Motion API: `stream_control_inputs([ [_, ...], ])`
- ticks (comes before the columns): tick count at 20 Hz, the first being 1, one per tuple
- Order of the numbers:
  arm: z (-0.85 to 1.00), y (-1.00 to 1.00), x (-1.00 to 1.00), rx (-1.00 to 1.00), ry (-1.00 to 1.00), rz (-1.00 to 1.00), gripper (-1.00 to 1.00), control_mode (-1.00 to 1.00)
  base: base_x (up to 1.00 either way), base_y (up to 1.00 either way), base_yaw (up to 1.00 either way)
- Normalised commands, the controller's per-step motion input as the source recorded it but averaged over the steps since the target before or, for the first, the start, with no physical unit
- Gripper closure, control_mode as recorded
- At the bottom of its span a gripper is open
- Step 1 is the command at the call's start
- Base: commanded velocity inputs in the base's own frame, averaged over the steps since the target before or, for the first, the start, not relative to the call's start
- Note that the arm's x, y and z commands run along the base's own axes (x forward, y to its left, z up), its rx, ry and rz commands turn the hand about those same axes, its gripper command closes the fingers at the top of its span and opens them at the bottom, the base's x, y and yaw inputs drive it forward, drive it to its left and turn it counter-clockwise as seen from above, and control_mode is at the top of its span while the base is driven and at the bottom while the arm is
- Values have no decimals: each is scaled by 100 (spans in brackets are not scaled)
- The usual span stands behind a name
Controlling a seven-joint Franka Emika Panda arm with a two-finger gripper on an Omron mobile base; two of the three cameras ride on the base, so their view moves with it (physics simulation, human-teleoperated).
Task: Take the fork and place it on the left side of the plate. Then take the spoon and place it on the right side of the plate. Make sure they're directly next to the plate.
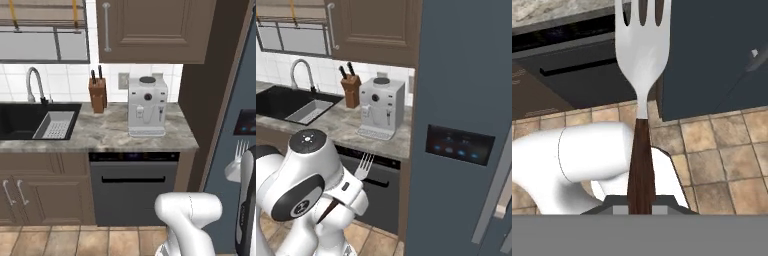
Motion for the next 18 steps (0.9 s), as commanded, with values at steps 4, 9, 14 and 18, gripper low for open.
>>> stream_control_inputs([
  [4,0,0,0,0,0,0,100,100,-97,-3,13],
  [9,0,0,0,0,0,0,100,100,-76,-14,17],
  [14,0,0,0,0,0,0,100,100,-33,-32,23],
  [18,0,0,0,0,0,0,100,100,-18,-38,29],
])
